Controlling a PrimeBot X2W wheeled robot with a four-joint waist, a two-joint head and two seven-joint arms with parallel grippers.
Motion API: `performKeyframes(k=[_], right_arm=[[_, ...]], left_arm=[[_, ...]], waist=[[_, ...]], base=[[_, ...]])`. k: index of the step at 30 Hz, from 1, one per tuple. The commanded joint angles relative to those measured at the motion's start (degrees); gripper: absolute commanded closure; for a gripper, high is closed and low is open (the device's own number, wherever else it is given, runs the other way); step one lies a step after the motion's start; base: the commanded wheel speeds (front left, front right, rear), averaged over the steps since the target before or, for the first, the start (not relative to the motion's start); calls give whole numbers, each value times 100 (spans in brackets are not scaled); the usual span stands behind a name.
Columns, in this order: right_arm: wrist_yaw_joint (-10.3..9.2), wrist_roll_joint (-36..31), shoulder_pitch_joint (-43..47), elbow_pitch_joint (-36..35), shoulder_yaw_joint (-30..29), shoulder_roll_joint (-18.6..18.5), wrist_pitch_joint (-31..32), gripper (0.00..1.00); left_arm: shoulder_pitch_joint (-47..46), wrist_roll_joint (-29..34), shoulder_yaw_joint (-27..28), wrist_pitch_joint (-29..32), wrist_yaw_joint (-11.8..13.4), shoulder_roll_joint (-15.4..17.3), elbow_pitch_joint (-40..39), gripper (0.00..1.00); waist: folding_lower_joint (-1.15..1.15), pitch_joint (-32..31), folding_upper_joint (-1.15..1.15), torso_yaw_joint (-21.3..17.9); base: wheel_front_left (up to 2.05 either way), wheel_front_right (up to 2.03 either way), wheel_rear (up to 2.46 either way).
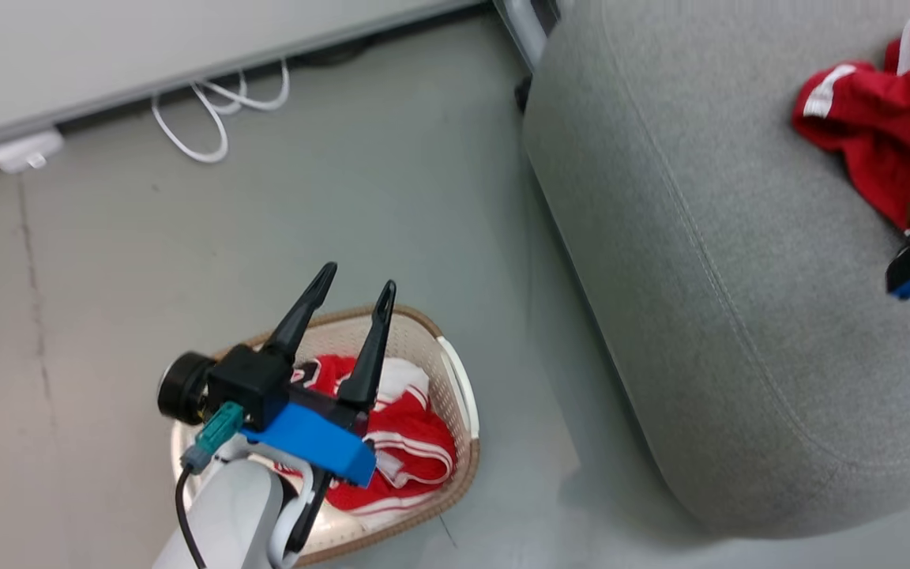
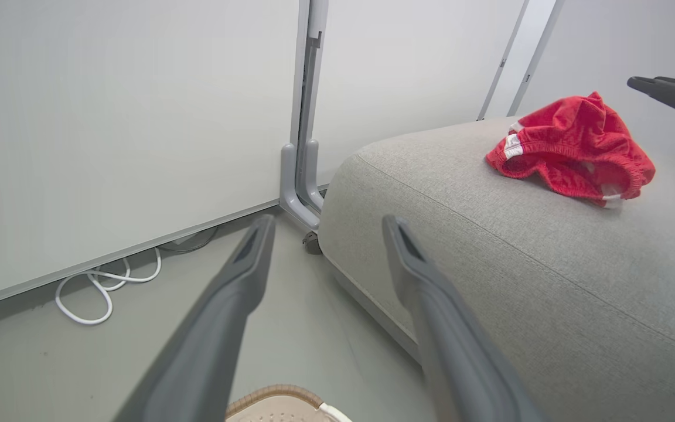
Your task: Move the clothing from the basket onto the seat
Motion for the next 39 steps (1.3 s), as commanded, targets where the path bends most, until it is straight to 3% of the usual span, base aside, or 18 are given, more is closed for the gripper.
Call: performKeyframes(k=[1,11,20,28,39], right_arm=[[1,65,315,-152,149,39,69,0],[1,489,1843,-1318,712,214,536,0],[1,585,2972,-2418,941,617,655,0],[1,434,3472,-2914,1075,898,684,0],[1,488,3991,-3313,1068,1221,725,0]], left_arm=[[191,-31,110,-16,-10,-42,51,0],[910,-9,508,-17,-9,-216,266,0],[1183,15,1062,-16,-9,-282,453,0],[1294,108,1433,-17,-9,-337,585,0],[1439,229,1922,-16,-9,-440,598,0]], waist=[[1,-603,0,295],[1,-1475,0,801],[1,-1789,0,1293],[1,-1869,0,1661],[1,-1975,0,1862]], base=[[0,0,0],[0,0,0],[0,0,0],[0,0,0],[0,0,0]])
